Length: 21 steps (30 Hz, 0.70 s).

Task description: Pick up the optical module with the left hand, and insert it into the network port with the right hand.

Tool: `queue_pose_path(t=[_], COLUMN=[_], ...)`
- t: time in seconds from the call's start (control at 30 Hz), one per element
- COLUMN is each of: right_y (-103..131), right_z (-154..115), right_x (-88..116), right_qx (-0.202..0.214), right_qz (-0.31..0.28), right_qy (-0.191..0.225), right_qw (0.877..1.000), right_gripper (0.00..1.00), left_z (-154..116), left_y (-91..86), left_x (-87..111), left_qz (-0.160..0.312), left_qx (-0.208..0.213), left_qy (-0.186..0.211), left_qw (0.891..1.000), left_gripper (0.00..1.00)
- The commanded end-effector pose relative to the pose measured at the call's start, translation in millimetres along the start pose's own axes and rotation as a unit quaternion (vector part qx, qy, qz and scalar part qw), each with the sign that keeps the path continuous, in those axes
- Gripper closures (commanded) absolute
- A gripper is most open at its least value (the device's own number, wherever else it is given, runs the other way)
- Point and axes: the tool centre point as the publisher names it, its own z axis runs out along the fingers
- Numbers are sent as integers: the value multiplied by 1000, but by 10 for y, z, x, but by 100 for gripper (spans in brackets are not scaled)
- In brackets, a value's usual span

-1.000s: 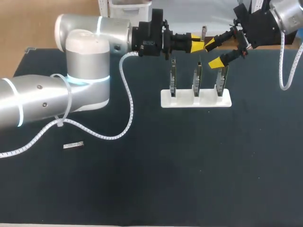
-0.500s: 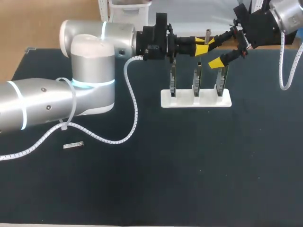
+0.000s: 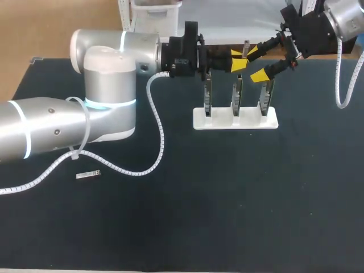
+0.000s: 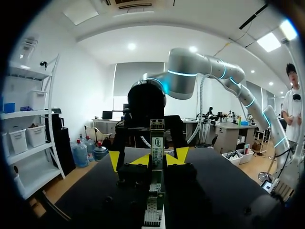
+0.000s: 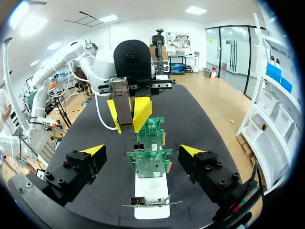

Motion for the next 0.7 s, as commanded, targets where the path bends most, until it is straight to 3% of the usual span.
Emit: queue_pose_path(t=[0.03,0.7], right_y=[10,10], right_z=[1,1], right_x=[-1,-1], right_qx=[1,1], right_qz=[0,0], right_qy=[0,0], right_qw=[1000,1000], right_gripper=[0,0], left_z=[13,-10], left_y=[8,5], left_x=[7,81], left_qz=[2,-15], left_qx=[0,-5], left_qy=[1,-4], left_qw=[1000,1000], left_gripper=[100,100])
